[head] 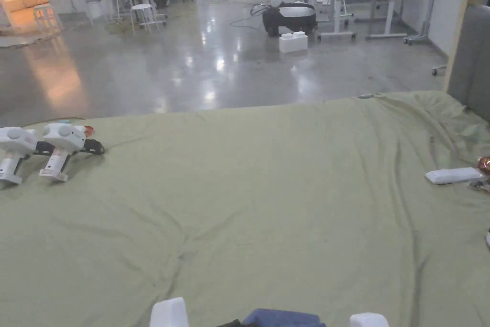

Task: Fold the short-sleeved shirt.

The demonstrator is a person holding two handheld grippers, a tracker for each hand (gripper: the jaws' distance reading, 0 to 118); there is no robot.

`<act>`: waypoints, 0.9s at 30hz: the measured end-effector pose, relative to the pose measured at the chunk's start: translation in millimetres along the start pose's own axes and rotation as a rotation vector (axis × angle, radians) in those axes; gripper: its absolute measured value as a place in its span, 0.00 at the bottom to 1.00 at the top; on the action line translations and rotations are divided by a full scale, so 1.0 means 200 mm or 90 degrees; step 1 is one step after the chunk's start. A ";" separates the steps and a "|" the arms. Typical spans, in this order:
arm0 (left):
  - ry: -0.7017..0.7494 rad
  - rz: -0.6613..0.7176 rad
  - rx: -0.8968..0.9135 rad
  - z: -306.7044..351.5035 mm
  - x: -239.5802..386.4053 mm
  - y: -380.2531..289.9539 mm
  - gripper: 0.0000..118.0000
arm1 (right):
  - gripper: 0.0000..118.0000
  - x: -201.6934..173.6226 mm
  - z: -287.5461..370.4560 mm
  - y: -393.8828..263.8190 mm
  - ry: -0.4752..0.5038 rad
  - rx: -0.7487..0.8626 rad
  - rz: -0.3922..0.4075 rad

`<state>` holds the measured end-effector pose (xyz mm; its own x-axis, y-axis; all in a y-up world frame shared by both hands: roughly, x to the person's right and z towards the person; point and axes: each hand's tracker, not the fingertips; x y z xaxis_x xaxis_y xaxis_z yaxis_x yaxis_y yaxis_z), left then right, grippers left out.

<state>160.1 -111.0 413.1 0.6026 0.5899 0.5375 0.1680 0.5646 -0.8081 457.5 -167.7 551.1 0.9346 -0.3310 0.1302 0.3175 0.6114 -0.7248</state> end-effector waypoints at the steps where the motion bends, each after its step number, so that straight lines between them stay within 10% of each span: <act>1: 0.008 0.016 0.001 0.02 -0.06 0.00 0.76 | 0.00 -0.02 -0.08 0.01 -0.061 -0.059 0.060; 4: 0.024 0.089 0.007 0.08 -0.24 -0.02 0.77 | 0.00 -0.01 -0.26 -0.06 -0.137 -0.171 0.184; 7: 0.001 0.170 -0.007 0.03 -0.36 -0.06 0.77 | 0.00 0.00 -0.20 -0.03 -0.140 -0.153 0.060; 16: -0.094 0.241 -0.093 -0.43 -0.41 -0.19 0.75 | 0.00 0.01 -0.20 -0.05 -0.146 -0.141 0.050; 20: -0.073 0.165 -0.111 -0.51 -0.30 -0.22 0.25 | 0.00 0.02 -0.21 -0.05 -0.144 -0.143 0.034; 27: -0.092 0.157 -0.059 -0.28 -0.32 -0.07 0.20 | 0.00 0.05 0.03 -0.07 -0.061 -0.014 -0.023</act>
<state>163.9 -188.3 376.3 0.5183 0.7823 0.3455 0.1054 0.3424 -0.9336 462.5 -174.7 567.4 0.9341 -0.2817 0.2195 0.3484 0.5838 -0.7333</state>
